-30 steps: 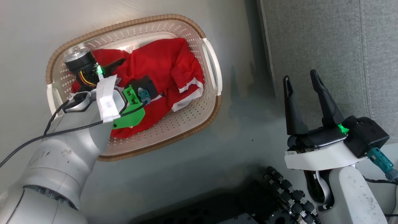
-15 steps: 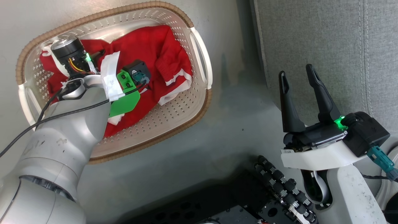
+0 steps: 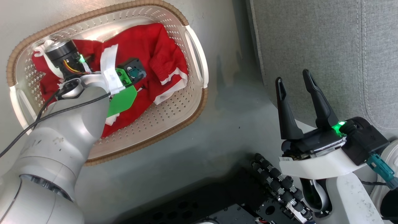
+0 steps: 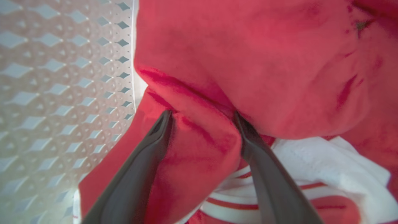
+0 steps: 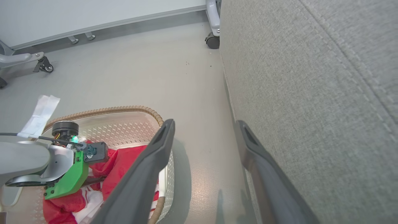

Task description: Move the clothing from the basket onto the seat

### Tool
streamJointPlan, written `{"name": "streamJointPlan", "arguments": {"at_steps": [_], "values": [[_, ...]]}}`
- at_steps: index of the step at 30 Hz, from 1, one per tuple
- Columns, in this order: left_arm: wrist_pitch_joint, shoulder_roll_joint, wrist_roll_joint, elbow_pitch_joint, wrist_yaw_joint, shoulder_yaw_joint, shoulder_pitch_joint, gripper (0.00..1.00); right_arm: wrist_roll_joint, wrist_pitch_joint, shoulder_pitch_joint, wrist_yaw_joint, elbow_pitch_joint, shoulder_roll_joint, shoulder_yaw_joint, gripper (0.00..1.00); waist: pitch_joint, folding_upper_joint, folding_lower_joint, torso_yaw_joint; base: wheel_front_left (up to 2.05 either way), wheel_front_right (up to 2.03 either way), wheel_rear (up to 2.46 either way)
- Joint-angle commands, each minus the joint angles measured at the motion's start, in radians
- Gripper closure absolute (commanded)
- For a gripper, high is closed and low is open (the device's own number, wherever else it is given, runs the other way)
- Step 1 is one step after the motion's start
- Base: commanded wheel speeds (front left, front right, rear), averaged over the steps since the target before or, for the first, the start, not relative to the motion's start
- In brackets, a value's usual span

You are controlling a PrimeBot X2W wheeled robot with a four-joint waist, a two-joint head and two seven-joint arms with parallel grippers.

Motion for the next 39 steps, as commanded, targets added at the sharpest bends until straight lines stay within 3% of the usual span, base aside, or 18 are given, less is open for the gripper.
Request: {"name": "streamJointPlan", "arguments": {"at_steps": [1, 15, 16, 18, 19, 31, 39], "values": [[0.013, 0.013, -0.007, 0.0, -0.002, -0.004, -0.02, 0.0, -0.001, -0.003, 0.009, 0.0, -0.009, 0.001, 0.001, 0.0, 0.0, 0.0, -0.0001, -0.001, 0.0, 0.0, 0.0], [0.073, 0.027, -0.07, 0.0, -0.001, -0.074, -0.024, 0.0, -0.004, -0.003, 0.047, 0.0, -0.031, 0.001, -0.006, 0.0, 0.011, 0.0, -0.0001, 0.0, 0.0, 0.0, 0.0], [0.085, 0.028, -0.079, 0.0, -0.001, -0.086, -0.017, 0.12, 0.0, -0.003, 0.045, 0.0, -0.03, 0.001, -0.007, 0.0, 0.009, 0.0, -0.0001, 0.0, 0.0, 0.0, 0.0], [0.102, 0.025, -0.1, 0.001, -0.001, -0.114, -0.003, 0.9, 0.002, -0.003, 0.042, 0.0, -0.029, 0.001, -0.006, 0.0, 0.007, 0.0, -0.0001, -0.001, 0.0, 0.0, 0.0], [0.108, 0.023, -0.113, 0.0, -0.001, -0.129, -0.002, 1.0, 0.003, -0.003, 0.039, 0.0, -0.028, 0.001, -0.005, 0.0, 0.006, 0.0, -0.0001, -0.002, 0.0, 0.0, 0.0], [0.021, 0.038, -0.21, 0.0, -0.002, -0.252, -0.045, 1.0, 0.026, -0.003, -0.025, 0.0, 0.004, 0.0, -0.004, 0.0, -0.02, 0.0, -0.0001, -0.018, 0.0, 0.0, 0.0], [-0.077, 0.027, -0.267, 0.0, 0.0, -0.28, -0.021, 1.0, 0.016, -0.003, -0.096, 0.0, 0.071, 0.0, -0.031, 0.0, -0.137, 0.0, -0.0001, 0.002, 0.0, 0.0, 0.0]]}}
